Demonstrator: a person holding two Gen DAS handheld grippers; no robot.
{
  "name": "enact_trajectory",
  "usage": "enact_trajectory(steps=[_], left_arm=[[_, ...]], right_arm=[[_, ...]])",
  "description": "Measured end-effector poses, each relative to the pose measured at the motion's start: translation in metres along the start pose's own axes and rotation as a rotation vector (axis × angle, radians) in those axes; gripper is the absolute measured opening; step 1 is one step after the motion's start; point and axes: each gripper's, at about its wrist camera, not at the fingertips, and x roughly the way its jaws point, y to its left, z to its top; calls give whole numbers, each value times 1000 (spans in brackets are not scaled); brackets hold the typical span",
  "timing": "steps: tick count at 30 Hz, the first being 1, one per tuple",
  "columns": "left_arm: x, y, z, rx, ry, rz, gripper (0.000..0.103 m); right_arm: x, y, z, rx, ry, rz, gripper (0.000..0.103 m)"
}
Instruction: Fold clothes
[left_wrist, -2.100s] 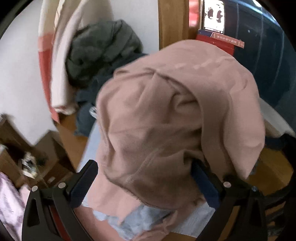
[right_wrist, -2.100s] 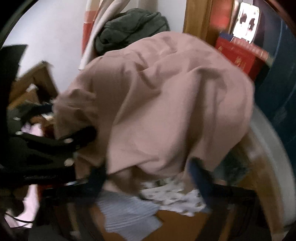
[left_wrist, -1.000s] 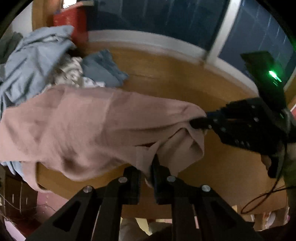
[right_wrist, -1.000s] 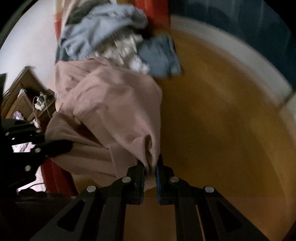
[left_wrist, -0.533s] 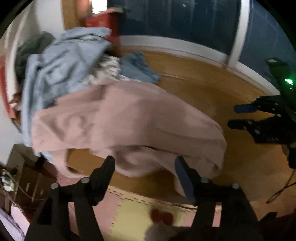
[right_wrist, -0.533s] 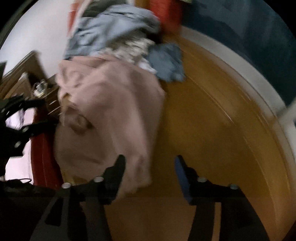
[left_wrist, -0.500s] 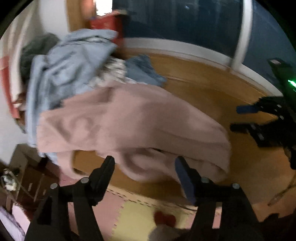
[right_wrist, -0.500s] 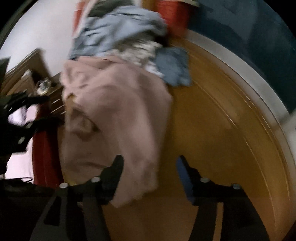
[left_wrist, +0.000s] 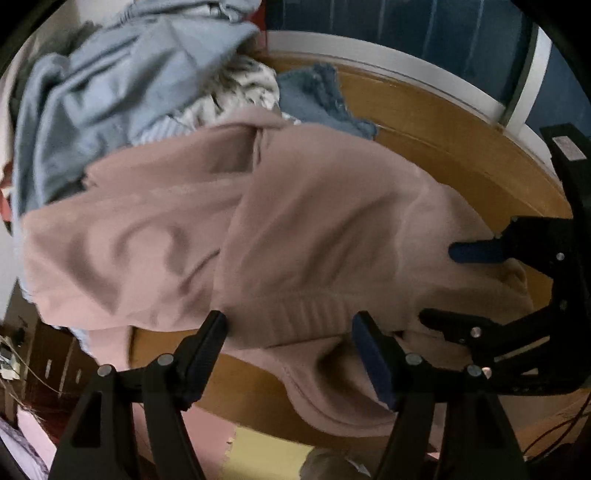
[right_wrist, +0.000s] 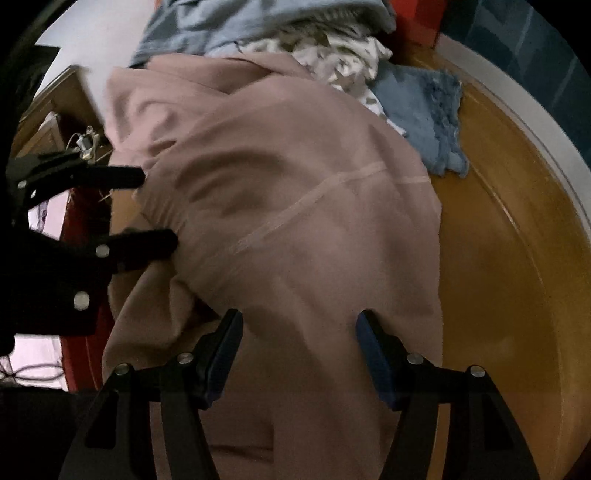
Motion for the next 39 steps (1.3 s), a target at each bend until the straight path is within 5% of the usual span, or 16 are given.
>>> enact_trajectory(steps=[3, 4, 7, 12, 19, 27, 31, 34, 36, 38, 39], left_arm=[[6, 0, 3, -12, 1, 1, 56], [7, -1, 4, -11, 3, 4, 31], [6, -13, 9, 31, 16, 10, 10], [-7, -57, 18, 138, -29, -1, 8], [-22, -167, 37, 325, -89, -113, 8], [-16, -282, 32, 467, -59, -244, 9], [-4, -318, 23, 510, -30, -216, 13], [-7, -319, 22, 498, -40, -199, 37], [-15, -310, 22, 472, -61, -217, 43], [-27, -288, 24, 432, -82, -223, 63], [-32, -275, 24, 411, -96, -214, 66]], right_arm=[[5, 0, -9, 35, -2, 2, 56], [4, -1, -15, 57, -11, 17, 39], [-5, -12, -33, 128, -40, 21, 6], [-39, -38, -72, 247, -93, 2, 3], [-96, -86, -144, 382, -133, -135, 2], [-128, -179, -228, 559, -84, -267, 1], [-131, -210, -265, 645, -48, -285, 1], [-135, -215, -272, 685, -52, -319, 4], [-138, -215, -270, 691, -64, -299, 15], [-139, -206, -259, 689, -81, -260, 42], [-140, -202, -256, 680, -90, -243, 47]])
